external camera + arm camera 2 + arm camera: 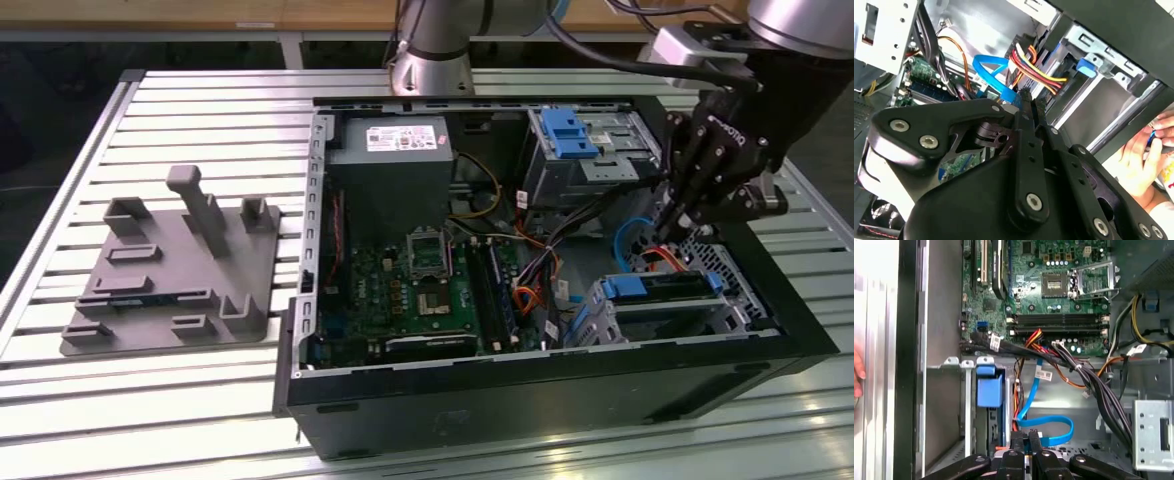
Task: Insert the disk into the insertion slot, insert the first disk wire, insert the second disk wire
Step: 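Insert the second disk wire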
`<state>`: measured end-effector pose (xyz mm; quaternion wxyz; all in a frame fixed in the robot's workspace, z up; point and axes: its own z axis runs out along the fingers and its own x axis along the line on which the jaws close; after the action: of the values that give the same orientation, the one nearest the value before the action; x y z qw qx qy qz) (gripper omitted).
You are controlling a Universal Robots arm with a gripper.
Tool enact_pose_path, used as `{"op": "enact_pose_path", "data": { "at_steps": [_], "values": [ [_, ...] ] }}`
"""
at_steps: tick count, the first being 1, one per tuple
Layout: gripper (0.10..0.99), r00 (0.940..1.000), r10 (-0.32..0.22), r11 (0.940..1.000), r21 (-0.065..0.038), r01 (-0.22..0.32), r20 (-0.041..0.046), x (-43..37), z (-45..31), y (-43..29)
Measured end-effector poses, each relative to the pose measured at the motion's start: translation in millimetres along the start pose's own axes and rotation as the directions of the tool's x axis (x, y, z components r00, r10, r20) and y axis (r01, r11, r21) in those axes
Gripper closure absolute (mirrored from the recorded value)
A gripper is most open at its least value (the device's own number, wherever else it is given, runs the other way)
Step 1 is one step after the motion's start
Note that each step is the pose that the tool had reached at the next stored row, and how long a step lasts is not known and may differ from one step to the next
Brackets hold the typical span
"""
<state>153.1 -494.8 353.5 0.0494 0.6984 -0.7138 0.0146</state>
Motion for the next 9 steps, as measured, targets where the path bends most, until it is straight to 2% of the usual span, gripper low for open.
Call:
{"op": "enact_pose_path", "data": {
  "at_steps": [5,9],
  "values": [
    [0.925,0.9999,0.016,0.9999,-0.001,-0.016,0.0026,5.2,1.1,-0.2],
    [0.925,0.9997,0.019,0.9998,-0.002,-0.019,0.0142,9.1,2.5,-0.3]
  ]
}}
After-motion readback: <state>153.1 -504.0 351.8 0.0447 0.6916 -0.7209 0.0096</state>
